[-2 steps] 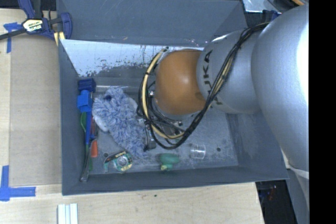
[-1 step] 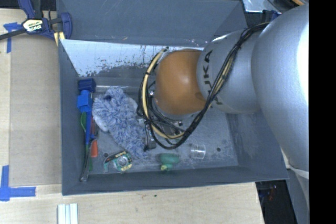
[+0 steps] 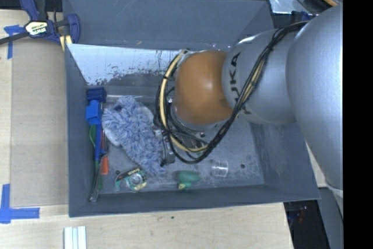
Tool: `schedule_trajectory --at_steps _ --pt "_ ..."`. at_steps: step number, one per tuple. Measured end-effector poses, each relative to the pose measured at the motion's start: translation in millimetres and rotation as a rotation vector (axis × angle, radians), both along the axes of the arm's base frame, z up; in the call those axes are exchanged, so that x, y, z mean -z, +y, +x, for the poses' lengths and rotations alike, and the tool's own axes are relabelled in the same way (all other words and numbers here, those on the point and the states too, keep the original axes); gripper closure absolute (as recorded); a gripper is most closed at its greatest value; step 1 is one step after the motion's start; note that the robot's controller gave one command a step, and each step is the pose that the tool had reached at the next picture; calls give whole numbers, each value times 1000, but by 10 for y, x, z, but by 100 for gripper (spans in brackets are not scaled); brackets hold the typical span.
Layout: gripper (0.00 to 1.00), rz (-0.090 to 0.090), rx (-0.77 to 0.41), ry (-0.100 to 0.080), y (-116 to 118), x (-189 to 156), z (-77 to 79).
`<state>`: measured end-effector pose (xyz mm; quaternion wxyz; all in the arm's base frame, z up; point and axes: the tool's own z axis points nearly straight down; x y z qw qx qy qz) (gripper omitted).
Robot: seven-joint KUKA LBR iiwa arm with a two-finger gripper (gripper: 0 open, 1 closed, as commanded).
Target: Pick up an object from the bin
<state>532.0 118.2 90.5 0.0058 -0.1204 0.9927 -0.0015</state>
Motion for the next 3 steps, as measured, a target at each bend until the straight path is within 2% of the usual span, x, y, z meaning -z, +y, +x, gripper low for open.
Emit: schedule_trajectory --at_steps 2,3 --pt "100 0 1 -1 -1 -211 1" --pt "100 -1 2 3 -4 -495 -9"
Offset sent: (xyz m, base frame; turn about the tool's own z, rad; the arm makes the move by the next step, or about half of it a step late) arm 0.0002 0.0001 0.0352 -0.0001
